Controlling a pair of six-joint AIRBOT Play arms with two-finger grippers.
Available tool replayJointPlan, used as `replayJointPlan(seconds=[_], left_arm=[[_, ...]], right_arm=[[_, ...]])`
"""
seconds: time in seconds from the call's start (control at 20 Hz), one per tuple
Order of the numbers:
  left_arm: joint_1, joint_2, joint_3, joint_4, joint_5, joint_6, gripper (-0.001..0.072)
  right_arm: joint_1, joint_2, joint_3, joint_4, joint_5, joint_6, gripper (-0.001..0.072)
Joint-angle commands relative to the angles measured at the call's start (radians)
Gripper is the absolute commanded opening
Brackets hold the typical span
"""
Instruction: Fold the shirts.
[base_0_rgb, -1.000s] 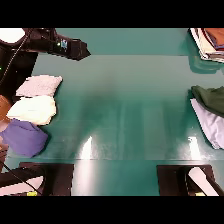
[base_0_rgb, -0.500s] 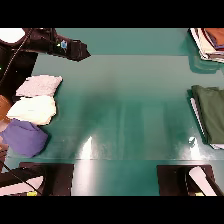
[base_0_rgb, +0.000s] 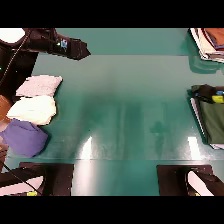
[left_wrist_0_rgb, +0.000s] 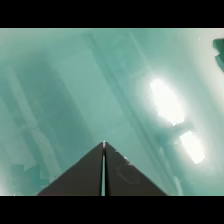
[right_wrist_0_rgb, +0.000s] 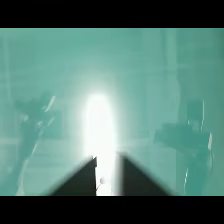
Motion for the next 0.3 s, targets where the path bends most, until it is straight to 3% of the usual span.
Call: replayJointPlan(seconds=[0.0,0.25], left_arm=[[0.0,0.0,0.0,0.0,0.005,0.0,0.0028],[0.0,0.0,0.0,0.0,0.005,0.0,0.0027]], right_arm=[[0.203,0.001,0.0,-0.007,-0.071,0.0,0.002],[0.249,0.001,0.0,-0.006,-0.074,0.0,0.002]])
